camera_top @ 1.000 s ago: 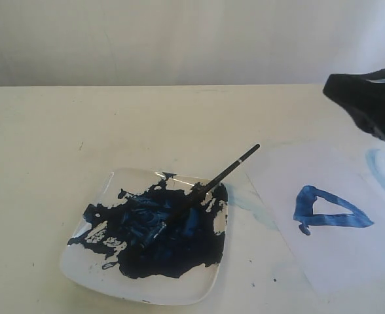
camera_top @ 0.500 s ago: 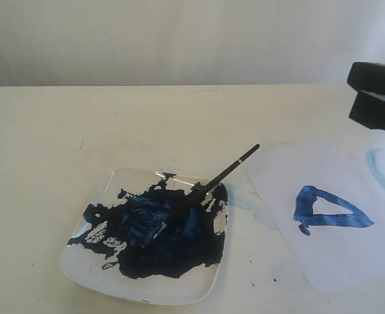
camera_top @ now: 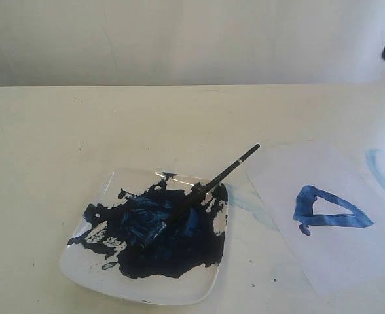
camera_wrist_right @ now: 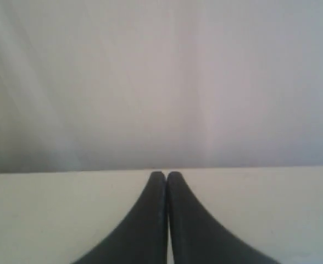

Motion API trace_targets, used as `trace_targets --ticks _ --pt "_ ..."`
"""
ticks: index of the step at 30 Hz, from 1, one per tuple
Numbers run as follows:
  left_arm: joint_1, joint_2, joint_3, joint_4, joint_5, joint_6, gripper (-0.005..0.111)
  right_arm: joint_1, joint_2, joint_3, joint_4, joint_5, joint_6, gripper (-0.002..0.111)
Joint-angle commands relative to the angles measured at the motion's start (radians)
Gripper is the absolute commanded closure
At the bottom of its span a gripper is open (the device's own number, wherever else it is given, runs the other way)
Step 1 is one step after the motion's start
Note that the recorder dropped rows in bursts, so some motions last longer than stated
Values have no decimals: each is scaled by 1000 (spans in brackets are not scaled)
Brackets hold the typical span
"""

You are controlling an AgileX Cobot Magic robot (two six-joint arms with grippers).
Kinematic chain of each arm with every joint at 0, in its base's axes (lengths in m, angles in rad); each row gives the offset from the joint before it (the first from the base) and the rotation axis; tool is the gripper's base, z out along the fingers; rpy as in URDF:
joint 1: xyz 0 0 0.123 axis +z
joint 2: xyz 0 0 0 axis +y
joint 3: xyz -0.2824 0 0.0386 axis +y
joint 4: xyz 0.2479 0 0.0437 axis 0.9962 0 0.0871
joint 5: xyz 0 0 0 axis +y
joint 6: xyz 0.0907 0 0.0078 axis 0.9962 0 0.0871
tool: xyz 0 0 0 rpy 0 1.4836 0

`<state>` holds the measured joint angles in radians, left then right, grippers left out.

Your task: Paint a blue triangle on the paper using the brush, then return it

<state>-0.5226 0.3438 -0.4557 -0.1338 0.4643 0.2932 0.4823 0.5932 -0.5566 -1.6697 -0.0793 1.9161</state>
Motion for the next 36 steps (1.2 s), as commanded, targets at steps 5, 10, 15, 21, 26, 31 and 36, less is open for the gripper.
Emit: trace_targets --ticks 5,10,15,21,26,31,36 --pt "2 -6 5 -7 0 -6 107 -78 -372 163 -75 4 -142 108" --pt "2 -6 5 -7 0 -6 107 -97 -535 387 -75 2 -140 108" --pt "2 -6 5 -7 0 -6 107 -97 -593 459 -75 -48 -140 108" --pt "2 -6 5 -7 0 -6 107 -95 -593 557 -75 -54 -140 108" --pt "2 -6 5 -7 0 -6 107 -95 -593 557 117 -35 -143 108" --pt "2 -6 5 -7 0 -6 107 -95 -593 557 680 -4 -120 108" --pt "2 -6 5 -7 0 -6 107 -95 -593 557 928 -106 57 108"
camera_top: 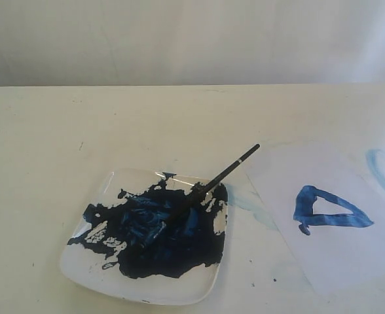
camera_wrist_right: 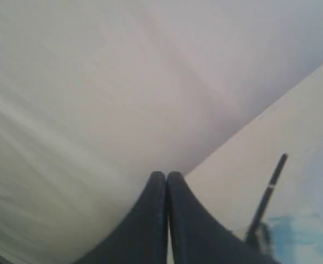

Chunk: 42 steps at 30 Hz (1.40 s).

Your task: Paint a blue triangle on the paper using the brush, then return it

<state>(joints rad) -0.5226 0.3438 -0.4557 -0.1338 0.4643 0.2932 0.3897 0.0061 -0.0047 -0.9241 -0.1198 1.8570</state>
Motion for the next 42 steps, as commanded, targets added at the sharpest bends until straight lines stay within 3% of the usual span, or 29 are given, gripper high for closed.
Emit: trace_targets --ticks 1,4,6,8,10,12,15,16,20,25,29,42 --pt "2 -6 5 -7 0 -6 107 -2 -6 5 188 -92 130 108" --pt "2 -6 5 -7 0 -6 107 -2 -6 5 190 -89 48 108" --pt "2 -6 5 -7 0 -6 107 -2 -6 5 228 -20 -134 108" --pt "2 -6 5 -7 0 -6 107 -2 -6 5 394 97 -460 108" --pt "2 -6 5 -7 0 -6 107 -2 -6 5 687 260 -962 108" --pt "2 -6 5 -7 0 -6 107 -2 -6 5 866 389 -1491 108" --pt "2 -6 5 -7 0 -6 107 -2 -6 5 924 438 -1993 108" --pt "2 -6 5 -7 0 -6 107 -2 -6 5 931 437 -2046 108" --pt "2 -6 5 -7 0 -6 107 -29 -6 5 931 437 -2054 108" --pt "2 -6 5 -7 0 -6 107 -137 -6 5 933 437 -1897 108" --pt "2 -6 5 -7 0 -6 107 -214 -6 5 933 437 -1882 108" --pt "2 -6 5 -7 0 -6 107 -216 -6 5 933 433 -1879 108"
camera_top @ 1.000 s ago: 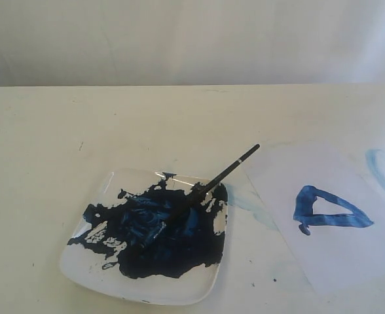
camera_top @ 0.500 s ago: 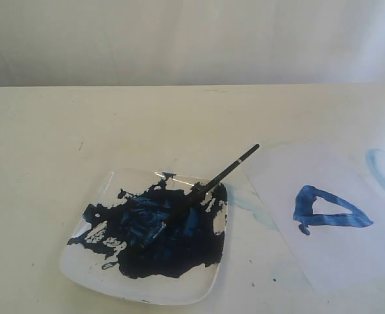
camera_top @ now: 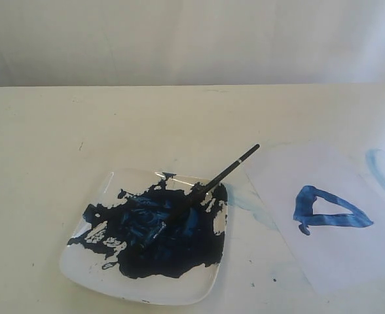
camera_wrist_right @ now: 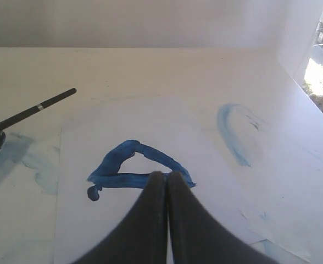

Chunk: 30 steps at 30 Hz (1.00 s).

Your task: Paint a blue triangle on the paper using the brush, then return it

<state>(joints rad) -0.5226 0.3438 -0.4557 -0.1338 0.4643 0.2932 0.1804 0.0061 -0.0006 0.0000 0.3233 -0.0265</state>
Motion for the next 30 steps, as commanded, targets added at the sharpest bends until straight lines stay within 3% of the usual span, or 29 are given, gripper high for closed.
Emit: trace_targets --ticks 1,25,27,30 --pt "2 -6 5 -7 0 -6 107 -7 -6 1 9 -10 4 108" --pt "5 -6 5 -5 0 -6 107 -7 -6 1 6 -10 4 108" --pt "57 -6 5 4 0 -4 107 -7 -6 1 6 -10 4 108" --pt "197 -84 5 20 0 -2 107 -7 -6 1 6 -10 4 108"
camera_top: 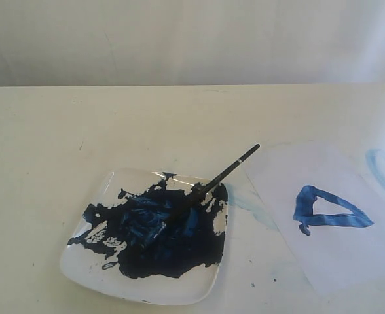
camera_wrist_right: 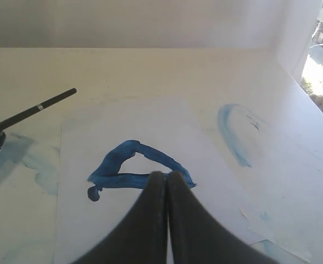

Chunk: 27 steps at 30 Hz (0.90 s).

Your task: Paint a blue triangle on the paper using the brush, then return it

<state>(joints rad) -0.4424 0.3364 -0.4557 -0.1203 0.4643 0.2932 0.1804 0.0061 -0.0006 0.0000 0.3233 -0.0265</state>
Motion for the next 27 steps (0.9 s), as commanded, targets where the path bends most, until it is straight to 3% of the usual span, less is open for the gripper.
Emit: trace_targets --ticks 1,3,5,12,17,27 --pt "145 -111 5 7 0 -2 107 -7 -6 1 6 -10 4 108" --pt "218 -273 5 7 0 -2 107 -7 -6 1 6 -10 4 108" --pt "244 -336 5 10 -2 -2 107 -7 -6 1 8 -10 4 108" --pt "254 -307 3 33 -74 -6 107 -7 -6 1 8 -4 4 108" --pt "261 -276 167 40 -271 -9 107 -7 -6 1 8 -2 4 108" --pt "261 -291 436 17 -292 -141 107 -7 -6 1 8 -2 4 108"
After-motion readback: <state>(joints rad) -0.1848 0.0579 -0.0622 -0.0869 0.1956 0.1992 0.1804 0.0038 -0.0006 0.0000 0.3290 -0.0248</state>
